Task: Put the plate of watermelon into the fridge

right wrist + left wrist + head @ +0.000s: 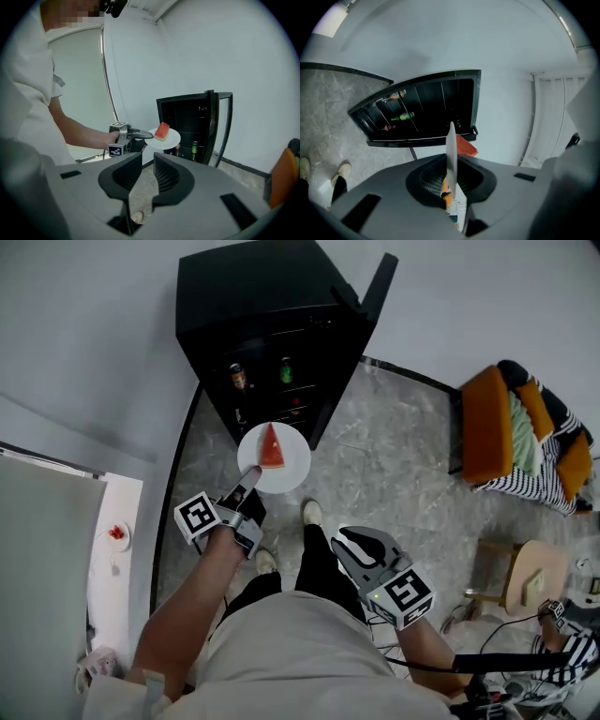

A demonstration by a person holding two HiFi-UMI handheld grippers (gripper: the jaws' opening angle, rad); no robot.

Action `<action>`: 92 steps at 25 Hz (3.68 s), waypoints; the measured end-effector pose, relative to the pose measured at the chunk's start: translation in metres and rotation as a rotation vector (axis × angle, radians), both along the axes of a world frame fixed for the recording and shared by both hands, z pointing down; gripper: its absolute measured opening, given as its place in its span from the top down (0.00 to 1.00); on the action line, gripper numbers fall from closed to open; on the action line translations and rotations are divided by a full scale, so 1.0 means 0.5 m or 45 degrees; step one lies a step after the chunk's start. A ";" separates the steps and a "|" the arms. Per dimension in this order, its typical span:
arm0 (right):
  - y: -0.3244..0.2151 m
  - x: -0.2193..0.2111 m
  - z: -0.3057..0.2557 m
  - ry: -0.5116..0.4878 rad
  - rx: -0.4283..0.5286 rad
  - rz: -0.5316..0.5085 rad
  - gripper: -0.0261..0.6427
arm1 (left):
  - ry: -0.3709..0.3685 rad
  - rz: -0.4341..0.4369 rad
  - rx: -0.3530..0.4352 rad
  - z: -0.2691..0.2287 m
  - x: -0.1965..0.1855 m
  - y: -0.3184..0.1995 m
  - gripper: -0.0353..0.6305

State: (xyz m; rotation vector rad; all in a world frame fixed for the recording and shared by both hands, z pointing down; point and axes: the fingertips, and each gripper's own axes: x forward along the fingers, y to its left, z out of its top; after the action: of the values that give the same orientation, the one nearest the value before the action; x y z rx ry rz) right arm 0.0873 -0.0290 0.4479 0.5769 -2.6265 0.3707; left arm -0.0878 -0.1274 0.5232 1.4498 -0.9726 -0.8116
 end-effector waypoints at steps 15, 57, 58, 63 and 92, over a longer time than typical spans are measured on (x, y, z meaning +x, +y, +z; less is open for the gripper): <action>-0.346 -0.031 0.056 0.134 -0.052 -0.216 0.83 | -0.001 -0.329 -0.079 0.180 -0.133 -0.411 0.88; -0.466 0.050 0.132 0.232 -0.243 -0.155 0.83 | -0.631 -0.286 -0.520 0.409 -0.235 -0.714 0.86; -0.464 0.049 0.132 0.232 -0.244 -0.157 0.83 | -0.703 -0.263 -0.545 0.411 -0.237 -0.712 0.85; -0.465 0.050 0.137 0.236 -0.248 -0.148 0.83 | -1.018 -0.188 -0.617 0.407 -0.251 -0.716 0.79; -0.340 -0.041 0.084 0.127 -0.140 -0.071 0.83 | -1.362 0.132 -0.438 0.269 -0.203 -0.456 0.70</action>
State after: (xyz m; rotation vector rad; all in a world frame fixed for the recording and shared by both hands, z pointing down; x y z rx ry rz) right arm 0.0668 -0.1991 0.4897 0.4728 -2.5034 0.4538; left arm -0.1894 -0.3552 0.6578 1.5878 -1.6928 0.2961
